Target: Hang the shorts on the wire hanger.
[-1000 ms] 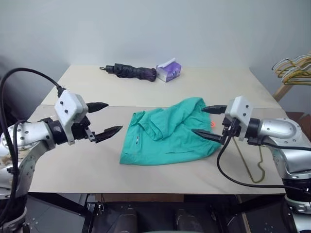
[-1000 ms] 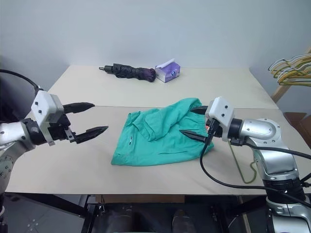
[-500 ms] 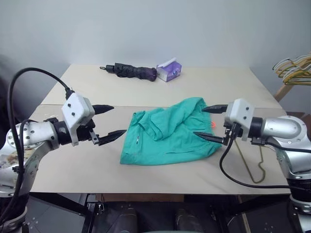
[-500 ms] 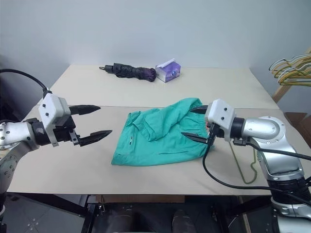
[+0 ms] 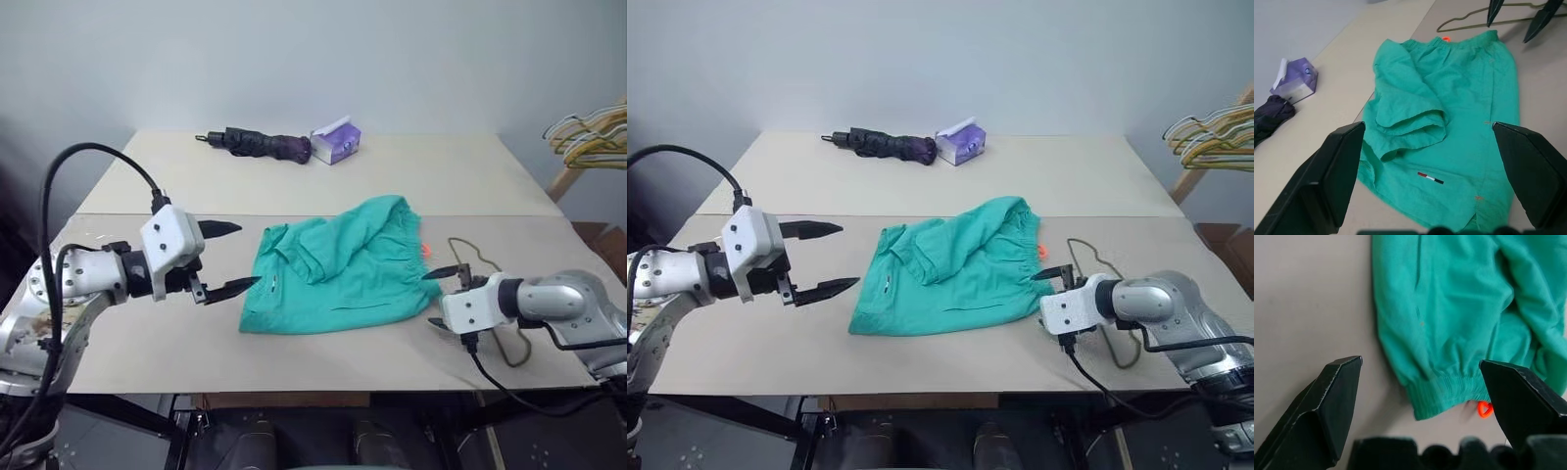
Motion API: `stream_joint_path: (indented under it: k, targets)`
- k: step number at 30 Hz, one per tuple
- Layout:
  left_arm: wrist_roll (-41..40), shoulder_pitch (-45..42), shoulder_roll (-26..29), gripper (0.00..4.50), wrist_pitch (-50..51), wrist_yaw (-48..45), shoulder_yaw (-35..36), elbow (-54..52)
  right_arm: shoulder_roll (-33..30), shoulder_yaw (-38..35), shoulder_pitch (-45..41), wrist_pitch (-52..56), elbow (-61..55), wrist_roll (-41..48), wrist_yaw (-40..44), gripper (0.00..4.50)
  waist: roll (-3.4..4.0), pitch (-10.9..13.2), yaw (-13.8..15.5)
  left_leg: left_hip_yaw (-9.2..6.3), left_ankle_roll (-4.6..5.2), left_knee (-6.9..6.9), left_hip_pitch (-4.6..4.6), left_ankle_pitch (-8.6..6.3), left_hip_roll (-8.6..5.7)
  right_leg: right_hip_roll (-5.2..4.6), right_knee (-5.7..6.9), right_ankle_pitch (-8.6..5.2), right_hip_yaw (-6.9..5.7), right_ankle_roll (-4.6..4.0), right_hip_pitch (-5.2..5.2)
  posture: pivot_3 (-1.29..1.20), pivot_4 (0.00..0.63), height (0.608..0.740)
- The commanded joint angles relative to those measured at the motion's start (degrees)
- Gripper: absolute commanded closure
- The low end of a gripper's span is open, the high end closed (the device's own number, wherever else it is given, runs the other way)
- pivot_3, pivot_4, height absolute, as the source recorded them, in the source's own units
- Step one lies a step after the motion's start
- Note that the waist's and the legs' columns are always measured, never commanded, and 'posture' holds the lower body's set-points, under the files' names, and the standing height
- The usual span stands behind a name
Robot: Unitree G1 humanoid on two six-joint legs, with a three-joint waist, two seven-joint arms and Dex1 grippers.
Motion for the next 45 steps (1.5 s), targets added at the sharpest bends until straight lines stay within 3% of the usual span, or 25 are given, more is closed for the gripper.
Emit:
stream_joint_path:
  k: [1, 5, 14, 18, 24, 29, 33, 36, 45]
  targets:
    - [0.1, -0.5, 0.6, 0.00, -1.7, -1.9, -0.8, -0.1, 1.2, 2.2, -3.7, -3.8, 5.0, -7.8, -5.8, 0.02, 0.00, 0.0, -0.4, 0.00, 0.00, 0.00, 0.01, 0.00, 0.00, 0.00, 0.00, 0.01, 0.00, -0.01, 0.00, 0.03, 0.005, 0.740]
    - [1.5, 0.4, 1.5, 0.00, -4.0, -4.7, -2.7, 0.3, 5.3, 5.7, -8.4, -5.0, 12.3, -15.2, -13.0, 0.02, -0.05, -0.1, -1.8, 0.01, -0.01, 0.01, 0.04, 0.01, 0.02, 0.02, 0.03, 0.06, 0.02, -0.04, 0.01, 0.01, 0.008, 0.740]
    - [7.3, 1.6, 2.5, 0.00, -12.5, -9.3, -6.4, 4.0, 8.5, 8.8, -12.9, -7.1, 17.9, -18.4, -16.2, 3.08, -0.08, -0.1, -3.4, 0.00, -0.01, 0.01, 0.11, 0.02, 0.02, 0.02, 0.07, 0.07, 0.04, -0.04, 0.10, -0.01, 0.018, 0.740]
    - [15.3, 3.7, 4.0, 0.00, -21.7, -10.7, -10.2, 6.6, 8.9, 9.2, -13.7, -7.7, 18.4, -17.9, -16.4, 4.46, -0.07, -0.1, -3.7, -0.01, 0.00, 0.01, 0.11, 0.02, 0.02, 0.03, 0.10, 0.08, 0.07, -0.05, 0.07, -0.02, 0.018, 0.740]
    - [31.9, 5.0, 3.5, 0.00, -30.9, -4.9, -17.9, 10.3, 9.2, 8.8, -13.3, -7.5, 17.9, -16.8, -16.8, 4.46, -0.05, -0.1, -3.4, 0.01, 0.00, 0.01, 0.12, 0.02, 0.02, 0.02, 0.09, 0.08, 0.10, -0.07, 0.12, -0.03, 0.013, 0.740]
    - [43.5, 4.6, 0.6, 0.00, -30.5, 0.3, -23.9, 11.7, 9.3, 8.6, -13.3, -8.0, 17.2, -16.2, -16.9, 4.46, -0.01, -0.2, -3.5, 0.02, 0.01, 0.01, 0.12, 0.02, 0.02, 0.03, 0.12, 0.13, 0.12, -0.01, 0.11, -0.03, 0.010, 0.740]
    - [49.3, 2.8, -2.5, 0.00, -26.4, 2.6, -26.3, 14.3, 9.4, 8.6, -13.5, -8.4, 17.0, -15.5, -16.5, 4.46, 0.50, -0.5, -3.3, 0.02, 0.03, 0.01, 0.57, 0.00, -0.02, 0.01, 0.02, 0.25, 0.12, 0.28, 0.63, -0.03, 0.007, 0.740]
    - [53.2, 0.2, -4.5, 0.59, -25.6, 4.3, -28.0, 17.9, 9.5, 8.5, -13.4, -8.6, 16.2, -14.3, -15.5, 4.50, 0.67, -0.8, -3.4, 0.01, 0.09, -0.01, 1.08, -0.03, -0.02, 0.01, -0.01, 0.02, 0.12, -0.04, 1.10, -0.04, 0.007, 0.740]
    - [53.8, -4.2, -6.2, 3.56, -27.4, 6.2, -27.8, 25.1, 9.2, 8.2, -13.4, -8.3, 14.6, -13.5, -15.1, 4.50, 0.73, -1.1, -4.0, 0.05, 0.20, -0.08, 1.03, -0.10, -0.02, 0.03, 0.04, -0.01, 0.21, 0.01, 0.99, -0.05, 0.009, 0.740]
